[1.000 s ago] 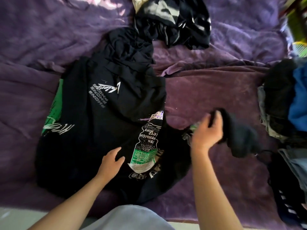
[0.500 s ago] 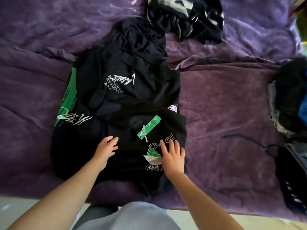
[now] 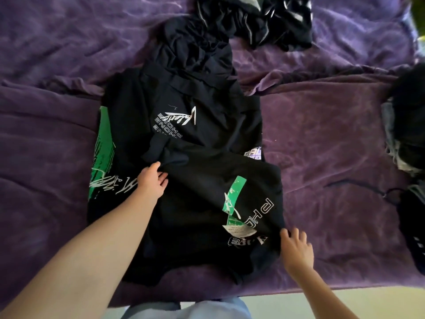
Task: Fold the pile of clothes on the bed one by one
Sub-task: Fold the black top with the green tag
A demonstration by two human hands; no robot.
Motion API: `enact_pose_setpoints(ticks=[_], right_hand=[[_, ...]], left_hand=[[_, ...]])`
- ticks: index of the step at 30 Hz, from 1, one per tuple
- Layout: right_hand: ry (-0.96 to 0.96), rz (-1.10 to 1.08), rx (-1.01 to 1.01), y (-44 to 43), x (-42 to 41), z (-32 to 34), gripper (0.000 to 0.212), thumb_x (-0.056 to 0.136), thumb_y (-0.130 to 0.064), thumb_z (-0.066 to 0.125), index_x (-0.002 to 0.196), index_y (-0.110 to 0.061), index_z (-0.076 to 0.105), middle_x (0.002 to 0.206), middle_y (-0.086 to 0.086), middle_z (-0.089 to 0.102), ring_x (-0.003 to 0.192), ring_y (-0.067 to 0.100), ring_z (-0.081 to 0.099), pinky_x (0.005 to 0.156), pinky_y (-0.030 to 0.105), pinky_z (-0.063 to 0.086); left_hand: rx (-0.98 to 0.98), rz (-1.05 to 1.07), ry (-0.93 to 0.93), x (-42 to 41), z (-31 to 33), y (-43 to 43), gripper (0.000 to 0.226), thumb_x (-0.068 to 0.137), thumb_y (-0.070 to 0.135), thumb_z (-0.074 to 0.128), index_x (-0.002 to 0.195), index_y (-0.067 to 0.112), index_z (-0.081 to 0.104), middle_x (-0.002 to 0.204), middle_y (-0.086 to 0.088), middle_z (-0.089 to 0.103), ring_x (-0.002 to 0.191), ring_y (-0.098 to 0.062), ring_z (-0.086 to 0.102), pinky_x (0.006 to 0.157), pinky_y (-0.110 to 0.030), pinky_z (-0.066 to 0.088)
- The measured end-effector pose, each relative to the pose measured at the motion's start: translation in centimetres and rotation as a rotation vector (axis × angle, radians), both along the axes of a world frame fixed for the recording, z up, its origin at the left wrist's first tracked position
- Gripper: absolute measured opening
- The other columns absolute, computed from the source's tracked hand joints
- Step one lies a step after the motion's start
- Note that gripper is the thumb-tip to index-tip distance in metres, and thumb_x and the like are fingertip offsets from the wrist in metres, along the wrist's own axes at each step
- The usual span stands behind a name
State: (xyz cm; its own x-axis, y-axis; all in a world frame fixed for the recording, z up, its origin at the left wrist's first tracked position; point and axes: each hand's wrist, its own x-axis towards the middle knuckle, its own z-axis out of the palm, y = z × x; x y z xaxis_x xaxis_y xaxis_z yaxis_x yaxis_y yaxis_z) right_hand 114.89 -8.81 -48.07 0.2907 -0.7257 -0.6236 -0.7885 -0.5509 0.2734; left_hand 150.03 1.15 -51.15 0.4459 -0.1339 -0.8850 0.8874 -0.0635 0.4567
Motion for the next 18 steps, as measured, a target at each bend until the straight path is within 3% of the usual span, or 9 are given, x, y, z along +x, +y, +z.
enact_pose_setpoints(ticks=[2, 3, 4, 6, 9, 11, 13, 16, 18], right_hand=[[0.029, 0.045, 0.01, 1.5, 1.8, 0.4, 0.044, 0.093, -0.021, 0.043, 0.135, -0.017, 0.034, 0.145, 0.01, 0.027, 0.132, 0.03, 0.029, 0.099, 0.037, 0.039], [0.008, 0.063, -0.011, 2.3, 3.1, 0.6, 0.048, 0.089, -0.023, 0.051, 0.135, -0.012, 0.04, 0.148, 0.016, 0.028, 0.134, 0.034, 0.03, 0.098, 0.041, 0.04], [-0.04, 0.077, -0.021, 3.1, 4.6, 0.9, 0.056, 0.079, -0.023, 0.067, 0.129, -0.005, 0.05, 0.143, 0.023, 0.038, 0.13, 0.04, 0.039, 0.093, 0.045, 0.045], [-0.185, 0.154, 0.021, 5.0, 7.8, 1.2, 0.07, 0.045, -0.021, 0.088, 0.109, 0.0, 0.068, 0.12, 0.027, 0.059, 0.108, 0.043, 0.06, 0.073, 0.048, 0.055], [-0.279, 0.199, 0.127, 8.4, 13.2, 1.4, 0.073, 0.051, -0.029, 0.085, 0.117, -0.005, 0.065, 0.125, 0.026, 0.057, 0.114, 0.039, 0.057, 0.08, 0.044, 0.054], [-0.343, 0.23, 0.183, 10.2, 16.3, 0.8, 0.071, 0.077, -0.032, 0.066, 0.14, -0.008, 0.041, 0.147, 0.026, 0.031, 0.136, 0.035, 0.033, 0.102, 0.043, 0.04], [-0.317, 0.225, 0.292, 11.1, 18.8, 0.5, 0.064, 0.092, -0.028, 0.043, 0.149, -0.015, 0.017, 0.157, 0.015, 0.007, 0.144, 0.026, 0.009, 0.111, 0.04, 0.024], [-0.316, 0.259, 0.291, 11.5, 21.8, 0.6, 0.06, 0.094, -0.027, 0.041, 0.148, -0.016, 0.018, 0.157, 0.012, 0.007, 0.144, 0.024, 0.009, 0.11, 0.04, 0.024], [-0.315, 0.282, 0.277, 11.1, 23.8, 1.2, 0.057, 0.094, -0.028, 0.041, 0.147, -0.016, 0.022, 0.156, 0.012, 0.011, 0.142, 0.025, 0.013, 0.108, 0.04, 0.027]], left_hand=[[0.099, -0.14, -0.2, 0.2, 0.5, -0.4, 0.008, 0.094, 0.018, 0.052, 0.096, 0.015, 0.058, 0.1, -0.01, 0.056, 0.087, -0.022, 0.059, 0.089, -0.037, 0.044], [0.167, -0.222, -0.344, 0.3, 0.9, -0.3, 0.009, 0.093, 0.018, 0.052, 0.088, 0.012, 0.057, 0.094, -0.011, 0.056, 0.078, -0.023, 0.056, 0.086, -0.04, 0.047], [0.24, -0.292, -0.478, 0.5, 1.0, 0.2, 0.012, 0.093, 0.019, 0.053, 0.091, 0.009, 0.058, 0.093, -0.013, 0.057, 0.079, -0.026, 0.055, 0.087, -0.044, 0.049], [0.44, -0.424, -0.662, 1.2, 1.1, 2.2, 0.031, 0.092, 0.022, 0.054, 0.118, 0.004, 0.055, 0.108, -0.02, 0.057, 0.098, -0.034, 0.055, 0.092, -0.049, 0.045], [0.87, -0.58, -0.812, 2.2, 0.6, 7.3, 0.057, 0.087, 0.023, 0.06, 0.138, 0.007, 0.04, 0.133, -0.022, 0.045, 0.123, -0.039, 0.04, 0.095, -0.054, 0.036], [0.97, -0.542, -0.65, 3.2, -0.1, 10.6, 0.061, 0.086, 0.028, 0.063, 0.138, 0.009, 0.038, 0.136, -0.023, 0.042, 0.126, -0.042, 0.035, 0.096, -0.057, 0.034], [0.985, -0.58, -0.402, 4.0, -0.9, 13.4, 0.063, 0.085, 0.036, 0.062, 0.137, 0.011, 0.037, 0.135, -0.023, 0.042, 0.126, -0.041, 0.036, 0.099, -0.057, 0.03], [0.843, -0.686, -0.356, 4.6, -2.0, 16.0, 0.041, 0.087, 0.029, 0.061, 0.119, 0.005, 0.054, 0.118, -0.022, 0.057, 0.114, -0.038, 0.051, 0.097, -0.048, 0.037], [0.622, -0.563, -0.402, 5.0, -2.5, 16.7, 0.026, 0.087, 0.014, 0.06, 0.103, -0.006, 0.063, 0.104, -0.026, 0.064, 0.102, -0.039, 0.059, 0.087, -0.043, 0.045]])
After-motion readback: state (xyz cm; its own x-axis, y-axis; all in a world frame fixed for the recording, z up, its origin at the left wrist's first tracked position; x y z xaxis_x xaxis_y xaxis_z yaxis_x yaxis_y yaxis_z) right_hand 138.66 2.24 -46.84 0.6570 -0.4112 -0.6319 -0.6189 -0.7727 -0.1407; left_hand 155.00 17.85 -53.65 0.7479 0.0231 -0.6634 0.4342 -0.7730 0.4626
